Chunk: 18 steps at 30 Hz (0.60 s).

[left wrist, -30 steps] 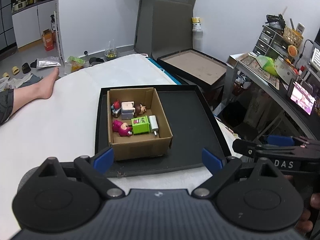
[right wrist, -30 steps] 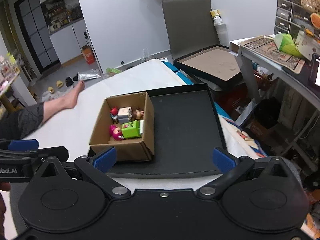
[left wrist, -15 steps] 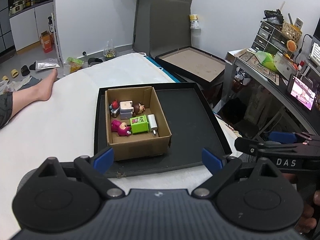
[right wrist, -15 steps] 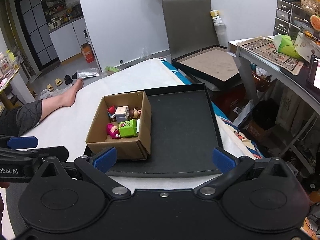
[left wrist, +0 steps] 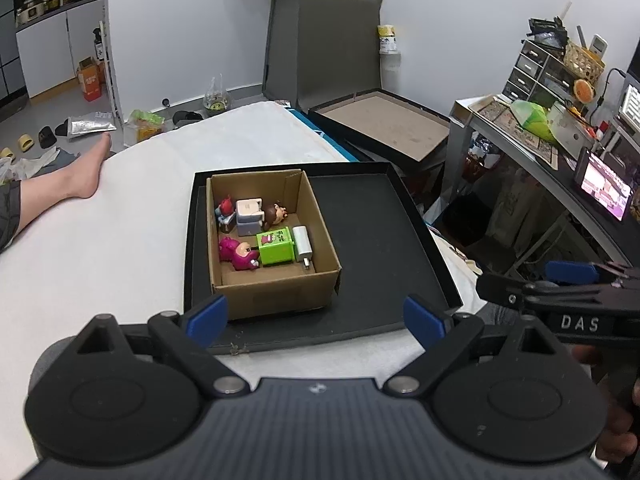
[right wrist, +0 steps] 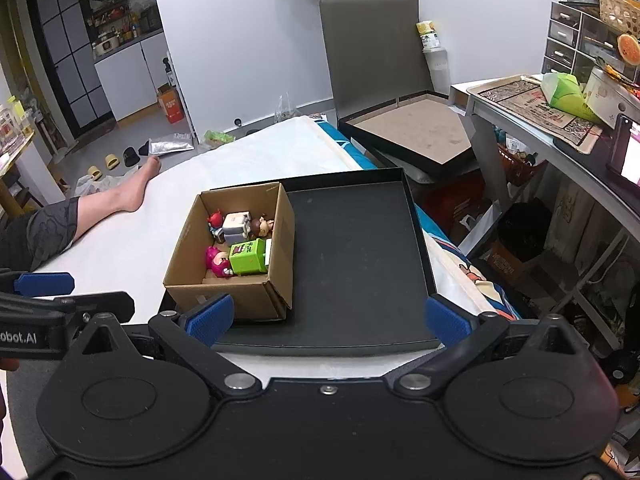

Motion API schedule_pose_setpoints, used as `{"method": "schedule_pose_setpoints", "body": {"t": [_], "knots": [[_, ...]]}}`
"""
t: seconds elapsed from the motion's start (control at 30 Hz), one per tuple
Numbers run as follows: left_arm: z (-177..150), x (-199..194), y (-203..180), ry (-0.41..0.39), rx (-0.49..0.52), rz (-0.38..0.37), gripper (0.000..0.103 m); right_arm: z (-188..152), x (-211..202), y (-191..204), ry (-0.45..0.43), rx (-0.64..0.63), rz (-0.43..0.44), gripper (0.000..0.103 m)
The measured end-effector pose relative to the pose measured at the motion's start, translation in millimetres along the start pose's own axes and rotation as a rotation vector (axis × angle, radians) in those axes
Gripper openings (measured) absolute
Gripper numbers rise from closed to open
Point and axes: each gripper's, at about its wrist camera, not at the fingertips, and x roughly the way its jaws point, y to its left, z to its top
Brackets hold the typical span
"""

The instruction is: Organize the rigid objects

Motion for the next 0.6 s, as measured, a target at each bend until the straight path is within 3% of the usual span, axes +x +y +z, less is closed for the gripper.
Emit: {"method": "schedule_pose_setpoints", "body": {"t": [0.6], "knots": [[0.8, 2.9, 8.9, 0.007, -0.029, 0.024, 0.094, 0.0, -2.8, 2.2, -0.005, -0.002, -0.008, 0.103]]}}
